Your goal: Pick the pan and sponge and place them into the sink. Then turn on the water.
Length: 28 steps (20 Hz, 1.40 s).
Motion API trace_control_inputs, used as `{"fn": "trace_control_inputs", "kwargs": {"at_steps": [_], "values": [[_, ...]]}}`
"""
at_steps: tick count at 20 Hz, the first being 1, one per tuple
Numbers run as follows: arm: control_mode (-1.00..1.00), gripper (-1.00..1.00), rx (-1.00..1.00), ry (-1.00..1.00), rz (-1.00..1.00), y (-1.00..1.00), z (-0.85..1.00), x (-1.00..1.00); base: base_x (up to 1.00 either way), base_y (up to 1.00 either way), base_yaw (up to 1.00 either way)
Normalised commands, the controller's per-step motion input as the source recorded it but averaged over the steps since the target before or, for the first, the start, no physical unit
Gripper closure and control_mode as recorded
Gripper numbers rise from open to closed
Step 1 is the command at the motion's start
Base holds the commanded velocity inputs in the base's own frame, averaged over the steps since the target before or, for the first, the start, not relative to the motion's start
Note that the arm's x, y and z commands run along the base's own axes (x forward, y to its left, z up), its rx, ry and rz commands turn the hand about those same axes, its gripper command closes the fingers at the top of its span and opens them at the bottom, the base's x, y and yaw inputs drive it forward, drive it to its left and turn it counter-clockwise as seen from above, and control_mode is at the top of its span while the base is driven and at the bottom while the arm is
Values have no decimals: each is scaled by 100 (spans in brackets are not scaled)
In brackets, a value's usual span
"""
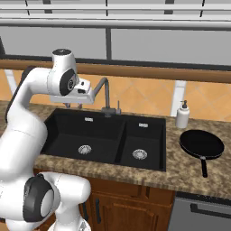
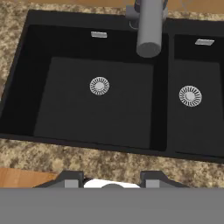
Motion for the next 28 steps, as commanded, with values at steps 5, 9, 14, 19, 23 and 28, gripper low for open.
{"fn": "trace_control_inputs", "kwargs": {"at_steps": [5,9,14,19,23,28], "values": [[-100,-100,1,1,1,-47,0,-1,0,0,0],[-100,-100,0,1,1,-100,0,0,0,0,0],[-100,-100,0,1,0,-100,-7,0,0,0,0],[-100,-100,0,2,0,-100,-17,0,0,0,0],[-100,-100,0,1,0,-100,-24,0,0,0,0],[-100,-100,0,0,0,-96,-31,0,0,0,0]]}}
